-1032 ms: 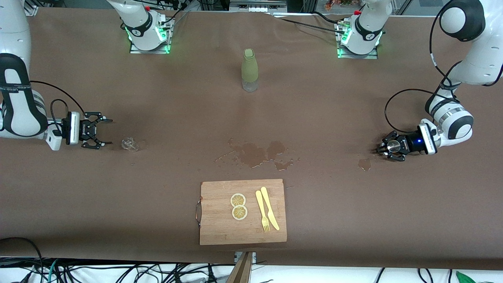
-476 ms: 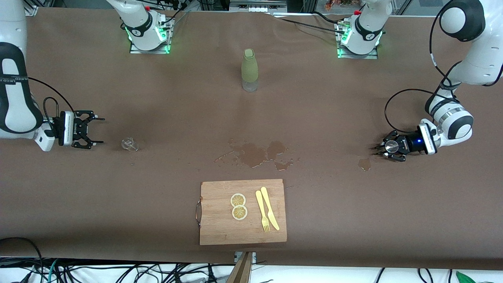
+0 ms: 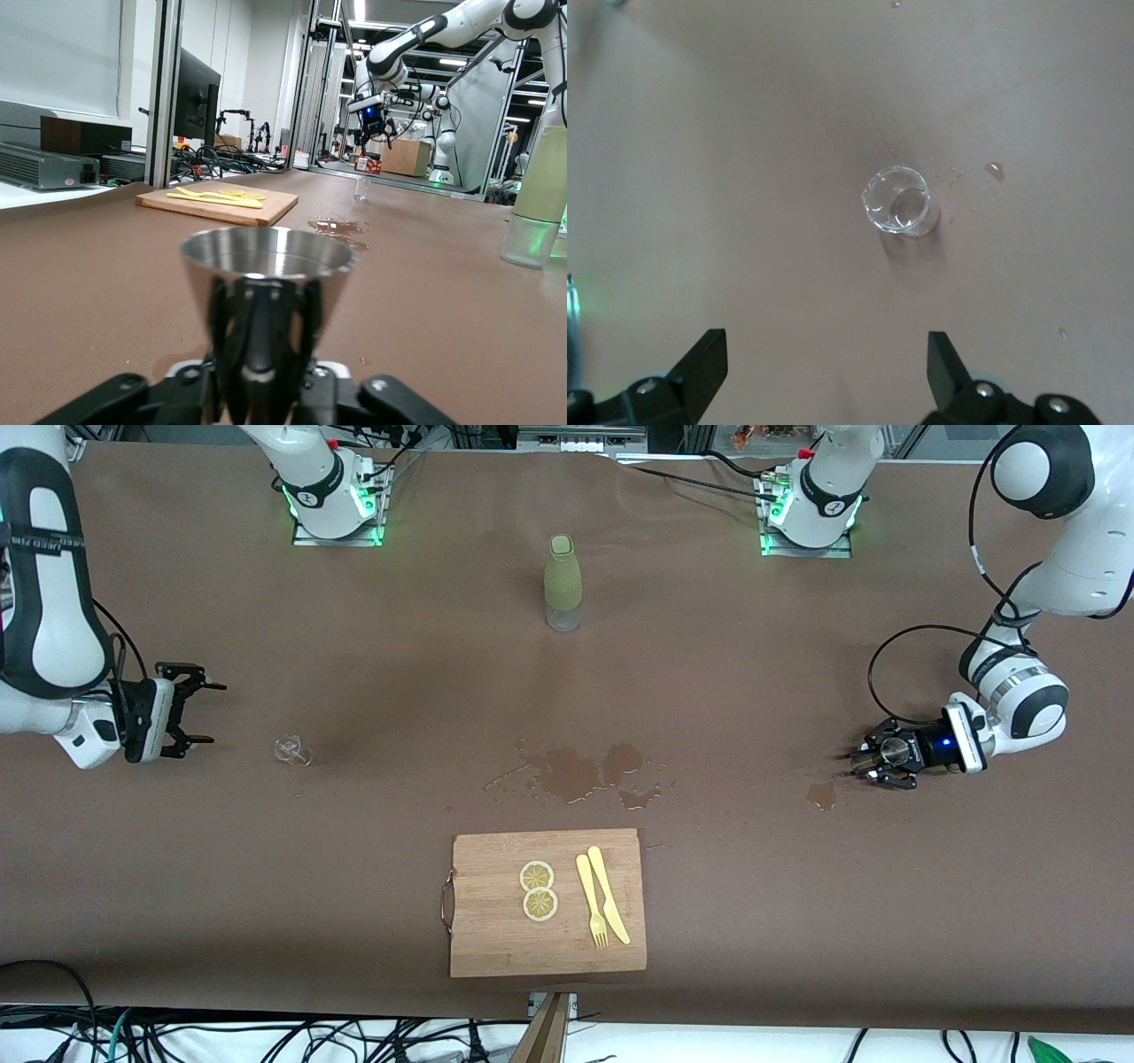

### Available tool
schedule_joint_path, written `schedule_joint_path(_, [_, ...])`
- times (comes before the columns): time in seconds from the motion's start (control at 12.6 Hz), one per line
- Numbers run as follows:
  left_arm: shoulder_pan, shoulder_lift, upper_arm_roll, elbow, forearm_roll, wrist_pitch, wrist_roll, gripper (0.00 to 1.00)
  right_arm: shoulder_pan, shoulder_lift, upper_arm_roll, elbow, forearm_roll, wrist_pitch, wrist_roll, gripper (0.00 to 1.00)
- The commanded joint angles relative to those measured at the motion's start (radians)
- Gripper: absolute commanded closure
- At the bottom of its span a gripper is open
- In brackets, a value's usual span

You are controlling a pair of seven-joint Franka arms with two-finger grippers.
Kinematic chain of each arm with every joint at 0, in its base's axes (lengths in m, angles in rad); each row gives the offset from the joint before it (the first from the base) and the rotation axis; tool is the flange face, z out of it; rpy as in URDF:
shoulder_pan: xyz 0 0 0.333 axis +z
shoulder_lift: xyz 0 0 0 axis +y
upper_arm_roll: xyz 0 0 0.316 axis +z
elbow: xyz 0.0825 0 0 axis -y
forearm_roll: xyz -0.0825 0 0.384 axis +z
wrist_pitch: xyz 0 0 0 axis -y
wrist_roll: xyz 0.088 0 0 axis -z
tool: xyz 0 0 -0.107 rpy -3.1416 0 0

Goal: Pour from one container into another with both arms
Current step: 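Open the left gripper to release the jigger while the right gripper retracts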

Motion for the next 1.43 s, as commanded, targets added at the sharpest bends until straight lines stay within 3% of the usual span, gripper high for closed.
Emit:
schedule_joint_path(0.0, [0.0,-0.014,0.008,-0.011,0.024,-0.013,0.053,0.0,0.011,-0.084,0.05,-0.021,-0.099,-0.015,0.191,0.0])
schedule_joint_path(0.48, [0.002,-0.066,0.024,-0.008,0.036,-0.013,-0.029,0.0,0.011,-0.217,0.224,-0.017,-0.26,-0.082,0.647,0.0])
schedule_joint_path(0.79, [0.025,-0.155,0.042,-0.006,0.17,-0.01,-0.144,0.0,0.013,-0.276,0.334,-0.011,-0.33,-0.114,0.946,0.0])
schedule_joint_path(1.35, [0.075,-0.433,0.039,0.001,0.456,0.049,-0.484,0.0,0.028,-0.279,0.35,0.13,-0.343,-0.255,1.398,0.0])
